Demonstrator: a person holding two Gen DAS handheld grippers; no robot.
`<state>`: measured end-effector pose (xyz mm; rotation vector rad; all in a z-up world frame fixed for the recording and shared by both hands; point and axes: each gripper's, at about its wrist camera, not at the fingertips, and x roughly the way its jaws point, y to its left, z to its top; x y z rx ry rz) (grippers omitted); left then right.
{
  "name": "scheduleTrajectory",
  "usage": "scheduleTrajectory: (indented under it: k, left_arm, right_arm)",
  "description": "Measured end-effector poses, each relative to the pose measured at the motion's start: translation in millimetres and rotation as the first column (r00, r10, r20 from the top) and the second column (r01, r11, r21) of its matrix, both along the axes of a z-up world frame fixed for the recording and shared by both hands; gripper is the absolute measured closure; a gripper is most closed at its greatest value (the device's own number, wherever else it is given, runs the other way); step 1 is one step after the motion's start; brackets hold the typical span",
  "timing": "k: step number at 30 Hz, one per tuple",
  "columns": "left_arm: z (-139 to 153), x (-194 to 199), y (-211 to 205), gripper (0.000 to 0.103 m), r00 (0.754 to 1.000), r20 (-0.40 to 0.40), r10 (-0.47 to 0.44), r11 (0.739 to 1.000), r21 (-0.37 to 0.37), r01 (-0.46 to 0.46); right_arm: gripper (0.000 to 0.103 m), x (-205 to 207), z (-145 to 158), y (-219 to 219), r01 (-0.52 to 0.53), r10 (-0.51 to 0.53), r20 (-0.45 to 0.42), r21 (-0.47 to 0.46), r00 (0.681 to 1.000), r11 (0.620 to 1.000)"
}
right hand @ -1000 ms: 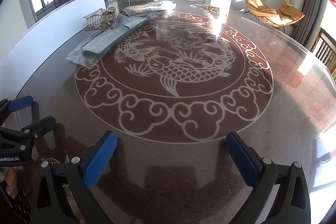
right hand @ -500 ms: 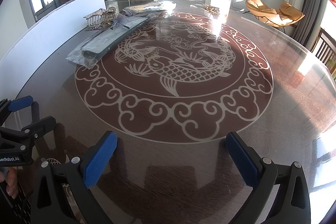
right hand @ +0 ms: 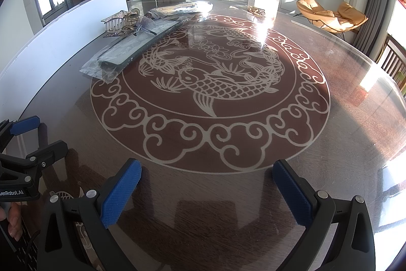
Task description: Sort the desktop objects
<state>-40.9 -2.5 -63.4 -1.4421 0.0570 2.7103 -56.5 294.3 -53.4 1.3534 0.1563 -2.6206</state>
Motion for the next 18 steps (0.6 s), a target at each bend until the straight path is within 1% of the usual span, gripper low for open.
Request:
scheduleTrajectory:
  k: [18]
  left_arm:
    - [0.6,-2.0,-0.2,0.000,1.000,-0.003,0.001,1.000,-0.002,-0.001]
  right_arm:
    - [0.000,0.0,-0.1,-0.1,0.000,0.000,0.000,0.000,1.000,1.000]
